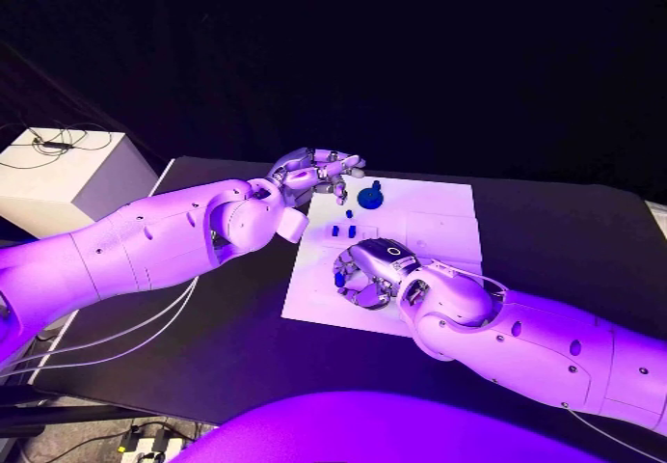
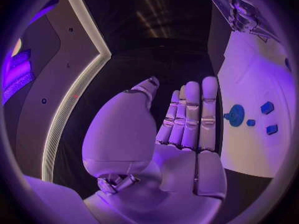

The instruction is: Assemble the parts on the task board

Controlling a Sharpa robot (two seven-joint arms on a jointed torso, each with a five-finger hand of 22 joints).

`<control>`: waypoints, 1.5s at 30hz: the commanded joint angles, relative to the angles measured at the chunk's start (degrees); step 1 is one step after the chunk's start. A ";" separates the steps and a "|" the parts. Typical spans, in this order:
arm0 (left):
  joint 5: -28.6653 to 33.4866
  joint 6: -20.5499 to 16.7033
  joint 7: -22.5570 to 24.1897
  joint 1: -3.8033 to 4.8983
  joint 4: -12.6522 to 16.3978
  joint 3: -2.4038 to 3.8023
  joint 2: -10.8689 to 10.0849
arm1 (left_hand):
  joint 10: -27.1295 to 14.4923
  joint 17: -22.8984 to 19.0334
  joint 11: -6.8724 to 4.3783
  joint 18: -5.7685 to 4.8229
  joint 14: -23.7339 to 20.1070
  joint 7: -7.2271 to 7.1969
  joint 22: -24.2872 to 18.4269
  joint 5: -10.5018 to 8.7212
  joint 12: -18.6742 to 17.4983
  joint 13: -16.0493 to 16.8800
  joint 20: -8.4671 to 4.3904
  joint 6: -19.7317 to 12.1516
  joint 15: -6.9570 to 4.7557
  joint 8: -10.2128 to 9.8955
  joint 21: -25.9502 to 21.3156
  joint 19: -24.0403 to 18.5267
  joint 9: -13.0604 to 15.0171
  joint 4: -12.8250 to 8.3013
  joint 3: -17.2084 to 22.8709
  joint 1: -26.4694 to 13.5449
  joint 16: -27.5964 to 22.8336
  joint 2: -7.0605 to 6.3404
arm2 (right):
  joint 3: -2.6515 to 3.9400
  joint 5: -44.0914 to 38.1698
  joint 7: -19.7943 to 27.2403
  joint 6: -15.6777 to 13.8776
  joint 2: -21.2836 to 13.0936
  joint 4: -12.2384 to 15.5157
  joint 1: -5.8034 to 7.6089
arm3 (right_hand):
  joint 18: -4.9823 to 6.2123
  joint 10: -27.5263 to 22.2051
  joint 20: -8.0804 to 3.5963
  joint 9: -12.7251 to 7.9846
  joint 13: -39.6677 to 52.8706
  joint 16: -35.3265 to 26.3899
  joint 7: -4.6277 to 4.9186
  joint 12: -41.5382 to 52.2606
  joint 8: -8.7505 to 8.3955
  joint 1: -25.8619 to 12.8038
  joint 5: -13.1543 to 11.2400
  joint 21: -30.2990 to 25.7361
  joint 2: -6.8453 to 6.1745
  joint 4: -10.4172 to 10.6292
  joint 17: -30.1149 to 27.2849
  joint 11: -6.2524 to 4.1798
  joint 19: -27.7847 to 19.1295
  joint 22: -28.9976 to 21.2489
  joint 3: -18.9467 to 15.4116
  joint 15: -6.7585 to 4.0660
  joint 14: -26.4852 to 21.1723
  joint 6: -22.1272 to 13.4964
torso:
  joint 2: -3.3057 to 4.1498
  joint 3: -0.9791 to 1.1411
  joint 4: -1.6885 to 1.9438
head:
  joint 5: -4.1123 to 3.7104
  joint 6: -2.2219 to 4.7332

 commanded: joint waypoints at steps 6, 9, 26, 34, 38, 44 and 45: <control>0.35 1.09 0.11 0.01 0.00 0.06 0.07 | -0.51 0.08 0.00 0.41 -0.37 0.19 0.01 -0.25 0.33 0.09 0.03 -0.54 0.06 0.15 0.07 0.02 0.02 0.29 -0.29 0.31 -0.22 0.29 | 0.01 0.48 -0.06 -4.94 -0.33 0.49 -0.04 | 0.24 -0.70 0.27 -0.16 -0.08 -0.42 0.11 0.48 -0.41 0.92 -0.17 -0.99 -0.47 -0.30 -0.54 -0.11 -0.49 -0.63 -0.61 0.30 2.33 -0.54 | -0.05 -0.05 0.02 | -0.06 0.01; 0.31 1.09 0.08 0.01 -0.04 0.06 0.06 | -0.51 0.08 0.00 0.41 -0.37 0.19 0.01 -0.25 0.33 0.09 0.03 -0.54 0.06 0.15 0.07 0.02 0.02 0.29 -0.29 0.31 -0.22 0.29 | 0.01 0.89 -0.12 -5.54 -0.49 0.76 -0.04 | 0.25 -0.70 0.29 -0.19 -0.07 -0.44 0.15 0.72 -0.48 1.37 -0.04 -1.08 -0.50 -0.50 -0.57 -0.09 -0.49 -0.66 -0.66 0.32 2.32 -0.56 | -0.07 -0.05 0.02 | -0.01 0.01; 0.20 1.16 -0.08 0.00 -0.24 0.05 -0.13 | -0.67 0.11 0.05 0.43 -0.37 0.24 -0.05 -0.32 0.37 0.12 0.05 -0.74 0.08 0.13 0.01 -0.04 -0.01 0.35 -0.43 0.47 -0.22 0.31 | 0.42 2.11 -1.28 -6.38 -4.65 3.78 0.64 | 1.80 -7.87 0.49 -1.49 -1.72 -4.39 0.51 4.02 -3.94 9.41 3.92 -12.34 2.76 7.27 -8.02 0.19 -2.65 -9.37 -27.51 0.50 0.74 -4.87 | -0.11 -0.07 -0.04 | -0.41 0.40; 0.20 1.14 0.00 -0.14 -0.33 0.05 -0.43 | -0.67 0.11 0.05 0.43 -0.37 0.24 -0.05 -0.32 0.37 0.12 0.05 -0.74 0.08 0.13 0.01 -0.04 -0.01 0.35 -0.43 0.47 -0.22 0.31 | 1.16 8.67 1.95 -8.68 -10.57 8.85 1.99 | 1.54 -5.57 0.38 -1.17 -1.30 -3.95 0.44 7.26 -3.03 13.64 3.35 -11.96 4.36 12.47 -6.92 0.10 -1.48 -8.45 -29.93 0.41 1.11 -2.39 | -0.18 0.06 -0.19 | -0.82 0.96; 0.21 0.91 0.33 -0.33 -0.40 0.05 -0.55 | -0.82 0.15 0.08 0.42 -0.39 0.27 -0.05 -0.37 0.42 0.15 0.07 -0.89 0.11 0.14 0.02 -0.04 -0.02 0.42 -0.57 0.61 -0.22 0.34 | 1.63 16.86 4.24 -10.02 -14.62 11.56 3.40 | 0.91 1.10 -0.24 -0.73 0.16 -2.25 0.00 10.82 -1.25 16.19 2.96 -7.93 6.03 12.34 -3.43 -1.05 0.27 -4.68 -26.64 -0.46 2.03 1.48 | -0.25 0.02 -0.29 | -1.44 1.41; 0.27 0.73 1.20 -1.11 -0.31 0.05 -0.86 | -0.83 0.15 0.08 0.43 -0.40 0.27 -0.11 -0.38 0.43 0.16 0.07 -0.90 0.12 0.15 -0.03 -0.09 -0.02 0.43 -0.59 0.62 -0.22 0.34 | 1.90 26.34 5.35 -8.26 -20.46 13.03 6.15 | -0.02 8.03 -2.49 -0.55 8.60 -0.23 -2.22 20.22 -0.02 17.79 3.36 -2.70 4.31 12.45 0.51 -3.79 2.28 0.34 -21.04 -2.78 2.85 4.52 | -0.86 0.21 -1.05 | -2.63 2.14; 0.30 0.71 1.39 -1.25 -0.30 0.05 -0.88 | -0.83 0.15 0.08 0.43 -0.40 0.27 -0.11 -0.38 0.43 0.16 0.07 -0.90 0.12 0.15 -0.03 -0.09 -0.02 0.43 -0.59 0.62 -0.22 0.34 | 1.92 27.98 5.26 -7.53 -21.38 13.00 6.49 | -0.33 10.66 -2.56 -0.36 18.29 0.23 -2.61 29.94 0.20 15.28 3.79 -1.24 4.39 12.34 1.51 -4.06 2.75 1.76 -20.73 -2.92 3.09 4.93 | -0.99 0.22 -1.16 | -2.81 2.21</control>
